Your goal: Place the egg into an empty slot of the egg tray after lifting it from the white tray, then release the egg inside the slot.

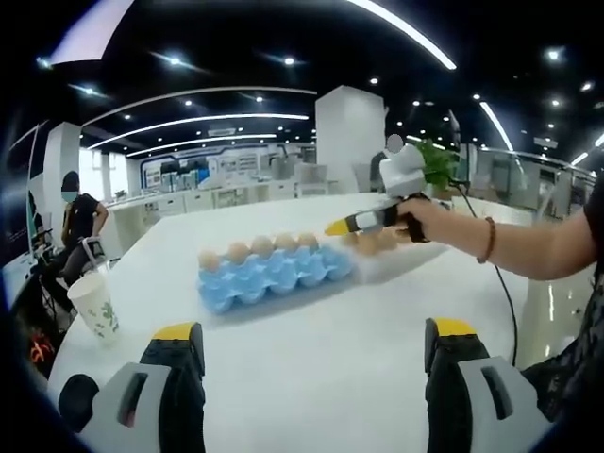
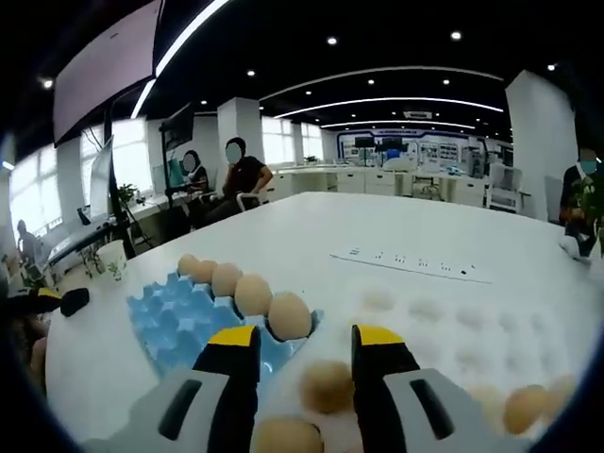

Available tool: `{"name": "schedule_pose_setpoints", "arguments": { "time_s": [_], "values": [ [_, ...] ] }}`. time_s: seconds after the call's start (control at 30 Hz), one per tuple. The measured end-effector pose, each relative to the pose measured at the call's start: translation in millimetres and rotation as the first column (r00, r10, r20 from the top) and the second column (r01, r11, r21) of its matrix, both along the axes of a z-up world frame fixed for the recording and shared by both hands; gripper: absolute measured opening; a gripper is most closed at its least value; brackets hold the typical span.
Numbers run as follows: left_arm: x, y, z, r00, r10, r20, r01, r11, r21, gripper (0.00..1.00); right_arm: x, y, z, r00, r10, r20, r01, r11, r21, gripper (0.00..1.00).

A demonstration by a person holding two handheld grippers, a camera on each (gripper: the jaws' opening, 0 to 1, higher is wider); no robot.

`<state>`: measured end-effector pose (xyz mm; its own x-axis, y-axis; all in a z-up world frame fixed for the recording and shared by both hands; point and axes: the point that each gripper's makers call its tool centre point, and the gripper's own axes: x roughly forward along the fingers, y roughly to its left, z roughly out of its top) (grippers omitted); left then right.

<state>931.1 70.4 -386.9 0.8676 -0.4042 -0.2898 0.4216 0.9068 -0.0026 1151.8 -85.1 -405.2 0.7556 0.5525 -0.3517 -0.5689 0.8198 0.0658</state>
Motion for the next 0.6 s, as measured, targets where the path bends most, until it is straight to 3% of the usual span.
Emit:
{"name": "schedule_pose_setpoints", "arguments": {
  "time_s": [0.37,0.6],
  "values": [
    [-6.0,-6,4.2,1.000,-0.014,0.013,0.014,1.000,-0.019,0.99,-9,-8,-7.4,0.996,-0.077,-0.051,0.076,0.997,-0.030,0.39],
    [-9.2,-7,1.5,1.000,-0.017,0.008,0.018,1.000,-0.010,0.99,-8,-18,-10.8,0.980,-0.186,-0.077,0.183,0.982,-0.038,0.35]
  ]
}}
